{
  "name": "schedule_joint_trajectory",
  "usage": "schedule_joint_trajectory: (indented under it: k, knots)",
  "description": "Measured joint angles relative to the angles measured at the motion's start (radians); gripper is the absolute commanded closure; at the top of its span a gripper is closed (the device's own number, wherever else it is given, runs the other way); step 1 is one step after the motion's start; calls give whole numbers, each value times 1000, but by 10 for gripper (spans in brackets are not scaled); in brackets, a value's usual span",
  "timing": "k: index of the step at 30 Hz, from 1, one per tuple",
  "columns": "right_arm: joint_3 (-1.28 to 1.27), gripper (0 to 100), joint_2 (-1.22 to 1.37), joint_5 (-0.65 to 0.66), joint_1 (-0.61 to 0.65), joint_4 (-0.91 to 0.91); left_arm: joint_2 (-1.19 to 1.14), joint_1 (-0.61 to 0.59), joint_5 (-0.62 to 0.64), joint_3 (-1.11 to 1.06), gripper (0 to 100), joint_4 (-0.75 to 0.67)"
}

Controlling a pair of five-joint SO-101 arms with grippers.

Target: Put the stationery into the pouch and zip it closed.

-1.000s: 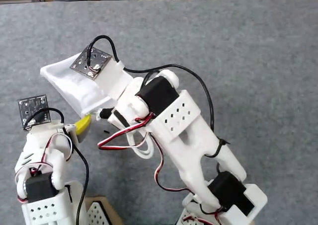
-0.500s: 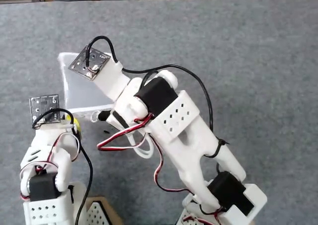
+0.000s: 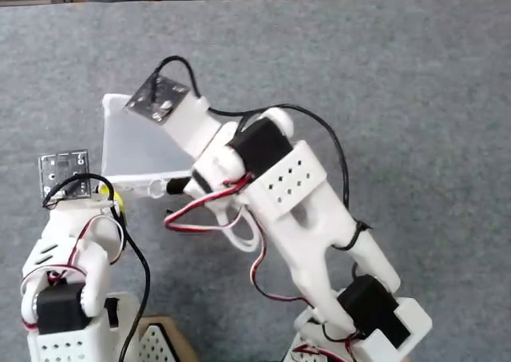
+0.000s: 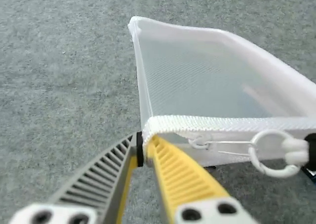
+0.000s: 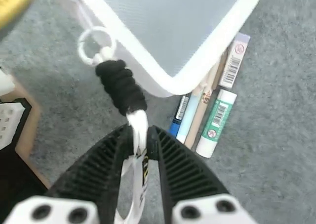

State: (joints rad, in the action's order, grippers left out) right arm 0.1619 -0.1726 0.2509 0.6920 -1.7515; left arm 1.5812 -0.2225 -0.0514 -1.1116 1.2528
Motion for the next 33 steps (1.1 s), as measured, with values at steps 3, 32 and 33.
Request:
schedule_joint_trajectory:
  k: [3, 32, 33]
  knots:
    - [-8, 987, 0, 0, -54, 0, 0, 0, 0, 35, 973, 25]
    - [-206, 520, -368, 143, -77, 3, -2, 0, -2, 109, 973, 61]
    - [-213, 514, -399, 143, -34, -2, -2, 0, -2, 109, 973, 61]
